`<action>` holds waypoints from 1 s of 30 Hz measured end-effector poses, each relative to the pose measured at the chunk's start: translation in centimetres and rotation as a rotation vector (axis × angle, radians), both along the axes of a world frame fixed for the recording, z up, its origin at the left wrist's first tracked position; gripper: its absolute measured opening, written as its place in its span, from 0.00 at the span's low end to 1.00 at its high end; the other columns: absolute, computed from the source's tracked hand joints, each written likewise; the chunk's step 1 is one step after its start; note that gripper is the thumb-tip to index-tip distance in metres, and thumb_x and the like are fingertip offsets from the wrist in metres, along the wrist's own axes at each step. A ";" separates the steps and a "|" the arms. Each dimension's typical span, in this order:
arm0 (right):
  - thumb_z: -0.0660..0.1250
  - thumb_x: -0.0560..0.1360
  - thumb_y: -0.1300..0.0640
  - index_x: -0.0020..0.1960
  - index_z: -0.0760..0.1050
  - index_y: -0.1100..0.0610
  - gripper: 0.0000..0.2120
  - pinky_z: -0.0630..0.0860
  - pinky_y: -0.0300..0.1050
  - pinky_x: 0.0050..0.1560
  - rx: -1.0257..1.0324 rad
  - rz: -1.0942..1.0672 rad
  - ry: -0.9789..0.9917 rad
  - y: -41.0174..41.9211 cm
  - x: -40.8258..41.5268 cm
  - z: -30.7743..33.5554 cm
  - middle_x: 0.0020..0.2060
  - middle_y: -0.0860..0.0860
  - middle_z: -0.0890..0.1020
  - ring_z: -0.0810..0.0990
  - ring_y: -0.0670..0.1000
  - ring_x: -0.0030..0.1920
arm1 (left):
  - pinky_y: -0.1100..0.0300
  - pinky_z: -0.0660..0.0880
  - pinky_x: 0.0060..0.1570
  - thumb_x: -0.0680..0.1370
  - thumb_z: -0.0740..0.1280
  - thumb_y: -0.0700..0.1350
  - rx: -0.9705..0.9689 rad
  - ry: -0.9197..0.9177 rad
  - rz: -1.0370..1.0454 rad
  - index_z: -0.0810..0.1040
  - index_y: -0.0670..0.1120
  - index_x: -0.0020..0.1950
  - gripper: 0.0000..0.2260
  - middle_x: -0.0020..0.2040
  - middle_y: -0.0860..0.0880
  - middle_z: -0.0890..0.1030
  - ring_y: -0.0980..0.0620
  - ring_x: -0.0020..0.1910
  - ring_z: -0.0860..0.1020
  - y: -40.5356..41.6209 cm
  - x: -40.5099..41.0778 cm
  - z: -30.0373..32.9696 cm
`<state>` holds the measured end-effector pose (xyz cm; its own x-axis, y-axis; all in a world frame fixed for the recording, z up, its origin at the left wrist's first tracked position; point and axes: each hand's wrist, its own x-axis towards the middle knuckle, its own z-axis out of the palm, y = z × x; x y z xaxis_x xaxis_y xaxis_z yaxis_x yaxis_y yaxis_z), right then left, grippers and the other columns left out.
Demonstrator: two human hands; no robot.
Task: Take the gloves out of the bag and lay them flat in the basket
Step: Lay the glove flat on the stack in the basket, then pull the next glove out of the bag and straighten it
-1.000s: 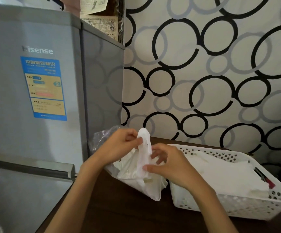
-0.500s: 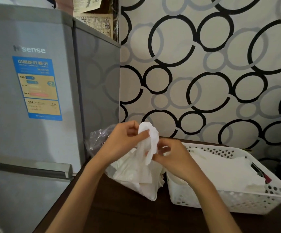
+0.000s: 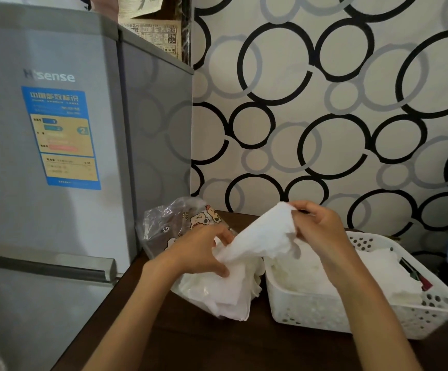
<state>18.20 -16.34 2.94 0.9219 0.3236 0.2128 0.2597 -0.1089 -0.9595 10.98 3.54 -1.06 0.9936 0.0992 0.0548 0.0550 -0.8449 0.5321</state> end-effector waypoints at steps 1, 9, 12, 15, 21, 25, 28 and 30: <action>0.64 0.76 0.60 0.45 0.78 0.48 0.08 0.77 0.46 0.49 0.047 -0.022 0.014 -0.3 0.1 0.1 0.41 0.49 0.83 0.81 0.50 0.47 | 0.54 0.71 0.60 0.68 0.77 0.47 -0.002 0.004 -0.001 0.72 0.57 0.58 0.22 0.55 0.62 0.71 0.57 0.57 0.72 0.0 0.0 0.0; 0.61 0.78 0.61 0.59 0.74 0.61 0.11 0.74 0.43 0.38 0.414 0.094 0.235 -1.9 1.6 0.5 0.40 0.52 0.81 0.79 0.53 0.43 | 0.54 0.71 0.61 0.68 0.77 0.47 0.039 0.074 -0.044 0.74 0.57 0.60 0.23 0.61 0.59 0.70 0.56 0.58 0.71 0.5 0.0 -0.1; 0.61 0.78 0.59 0.63 0.71 0.64 0.16 0.76 0.46 0.44 0.559 0.232 0.341 -2.8 1.9 0.7 0.36 0.52 0.79 0.78 0.54 0.46 | 0.57 0.69 0.63 0.69 0.76 0.49 0.075 0.086 -0.093 0.72 0.57 0.64 0.25 0.65 0.58 0.70 0.57 0.60 0.69 0.4 -0.3 0.2; 0.60 0.75 0.57 0.66 0.72 0.64 0.21 0.82 0.44 0.42 0.574 0.402 0.485 -2.6 1.3 0.7 0.43 0.54 0.84 0.83 0.50 0.45 | 0.62 0.66 0.66 0.71 0.72 0.58 -0.001 0.069 -0.185 0.64 0.55 0.73 0.33 0.69 0.60 0.68 0.61 0.65 0.67 -0.3 -0.7 1.3; 0.79 0.54 0.60 0.47 0.84 0.64 0.22 0.82 0.47 0.46 0.639 0.625 0.619 -1.8 0.1 1.3 0.49 0.58 0.84 0.83 0.54 0.50 | 0.71 0.69 0.57 0.76 0.53 0.65 -0.582 -0.005 -0.226 0.74 0.61 0.58 0.18 0.53 0.66 0.78 0.68 0.52 0.76 -2.4 -1.4 3.1; 0.66 0.72 0.62 0.50 0.83 0.59 0.09 0.80 0.46 0.43 0.449 0.312 0.489 -2.3 1.1 0.4 0.47 0.54 0.83 0.83 0.49 0.45 | 0.60 0.76 0.52 0.75 0.63 0.57 -0.612 -0.087 -0.148 0.85 0.47 0.46 0.17 0.45 0.49 0.85 0.50 0.46 0.82 -2.0 -1.3 3.3; 0.63 0.75 0.65 0.64 0.73 0.55 0.18 0.73 0.44 0.51 0.128 -0.075 0.254 -3.1 2.6 -0.4 0.57 0.51 0.80 0.78 0.49 0.55 | 0.73 0.72 0.31 0.76 0.66 0.55 -0.657 -0.165 0.092 0.84 0.40 0.44 0.18 0.36 0.46 0.81 0.59 0.30 0.76 -1.6 -1.2 3.8; 0.65 0.74 0.67 0.68 0.67 0.51 0.25 0.68 0.44 0.57 -0.006 -0.192 0.059 -3.5 2.2 0.5 0.65 0.48 0.73 0.71 0.49 0.65 | 0.73 0.69 0.28 0.76 0.67 0.55 -0.723 -0.165 0.152 0.85 0.43 0.44 0.16 0.36 0.48 0.80 0.61 0.27 0.73 -1.6 -1.2 3.9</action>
<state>20.38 -19.87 3.47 0.9777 0.1419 0.1549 0.1766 -0.1567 -0.9717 9.82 1.91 2.85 0.9506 0.3022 0.0712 0.0144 -0.2720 0.9622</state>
